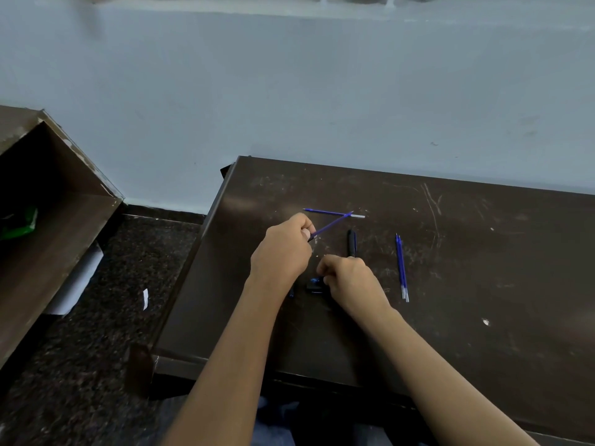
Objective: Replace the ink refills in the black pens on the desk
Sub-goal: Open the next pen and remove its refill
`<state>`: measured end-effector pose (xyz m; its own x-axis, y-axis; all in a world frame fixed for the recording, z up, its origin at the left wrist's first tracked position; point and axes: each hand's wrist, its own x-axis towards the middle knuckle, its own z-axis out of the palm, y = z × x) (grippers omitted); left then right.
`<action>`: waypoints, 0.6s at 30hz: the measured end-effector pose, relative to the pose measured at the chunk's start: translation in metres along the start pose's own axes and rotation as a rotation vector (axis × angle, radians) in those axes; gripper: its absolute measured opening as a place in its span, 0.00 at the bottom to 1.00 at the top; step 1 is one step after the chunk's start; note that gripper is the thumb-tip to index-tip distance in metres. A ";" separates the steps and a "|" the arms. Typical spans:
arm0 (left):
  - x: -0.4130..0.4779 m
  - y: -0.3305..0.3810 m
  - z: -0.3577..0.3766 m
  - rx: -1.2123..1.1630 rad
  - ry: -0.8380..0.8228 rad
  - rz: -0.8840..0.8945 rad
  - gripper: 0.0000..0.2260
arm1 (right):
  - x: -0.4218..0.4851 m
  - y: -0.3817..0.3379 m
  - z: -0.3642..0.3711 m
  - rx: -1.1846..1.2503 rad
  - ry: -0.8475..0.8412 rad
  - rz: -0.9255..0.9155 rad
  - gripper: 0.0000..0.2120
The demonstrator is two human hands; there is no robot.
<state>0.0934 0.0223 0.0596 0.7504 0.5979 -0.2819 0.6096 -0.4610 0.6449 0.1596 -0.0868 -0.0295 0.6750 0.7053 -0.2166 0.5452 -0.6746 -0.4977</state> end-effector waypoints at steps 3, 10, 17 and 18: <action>0.001 0.000 0.000 -0.032 0.000 0.003 0.10 | 0.002 -0.001 -0.001 0.064 0.015 0.046 0.08; 0.000 0.002 0.001 -0.073 -0.076 -0.007 0.08 | -0.002 -0.026 -0.046 1.230 -0.027 0.371 0.06; 0.000 0.007 0.000 -0.098 -0.215 -0.062 0.08 | 0.000 -0.020 -0.059 1.711 0.175 0.517 0.06; 0.000 0.007 -0.002 -0.102 -0.211 -0.076 0.08 | 0.001 -0.014 -0.064 1.765 0.255 0.506 0.08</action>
<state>0.0971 0.0199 0.0655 0.7464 0.4735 -0.4676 0.6456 -0.3451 0.6812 0.1847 -0.0910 0.0307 0.7289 0.3750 -0.5728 -0.6813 0.3148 -0.6608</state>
